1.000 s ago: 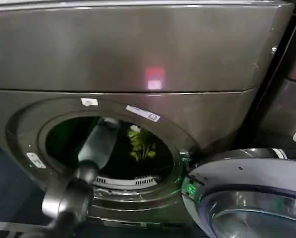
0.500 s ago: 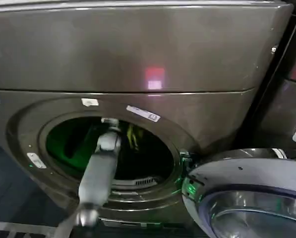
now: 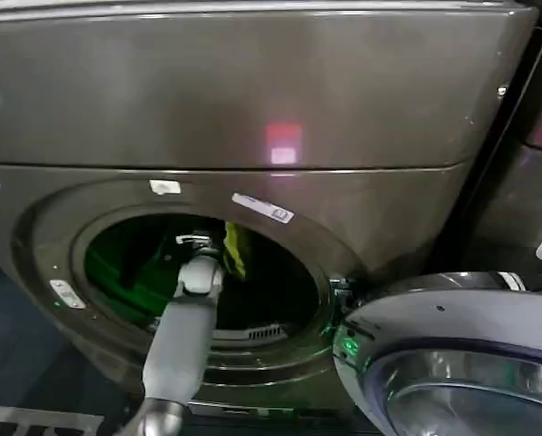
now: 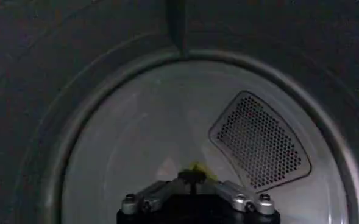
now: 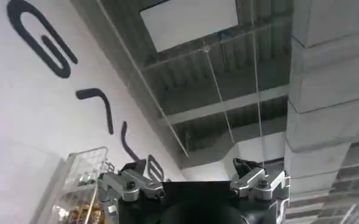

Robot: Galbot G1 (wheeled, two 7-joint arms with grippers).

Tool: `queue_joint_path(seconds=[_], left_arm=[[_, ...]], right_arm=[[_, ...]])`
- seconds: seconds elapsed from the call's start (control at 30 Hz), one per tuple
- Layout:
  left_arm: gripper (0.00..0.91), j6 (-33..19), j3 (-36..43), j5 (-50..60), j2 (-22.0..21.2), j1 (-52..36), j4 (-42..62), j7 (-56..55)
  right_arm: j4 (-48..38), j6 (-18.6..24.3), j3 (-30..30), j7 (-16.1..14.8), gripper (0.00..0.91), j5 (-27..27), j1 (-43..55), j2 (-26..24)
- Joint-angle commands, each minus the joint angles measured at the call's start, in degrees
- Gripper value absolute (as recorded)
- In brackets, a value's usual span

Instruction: Grasp the clothes from the dryer.

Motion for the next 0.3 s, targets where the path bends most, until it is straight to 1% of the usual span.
queue_joint_path(seconds=[0.03,0.3], left_arm=[[0.000,-0.98,-0.14,0.07,-0.51,1.28,-1.17,-1.05],[0.000,-0.47,0.20,-0.32,-0.01,1.14,-1.02,-0.71]], right_arm=[[-0.70,-0.43,0.97,-0.16,0.907,-0.19,-0.22,-0.09],[-1.41,-0.95,2.23,-0.79,0.907,-0.29,-0.47,-0.05]])
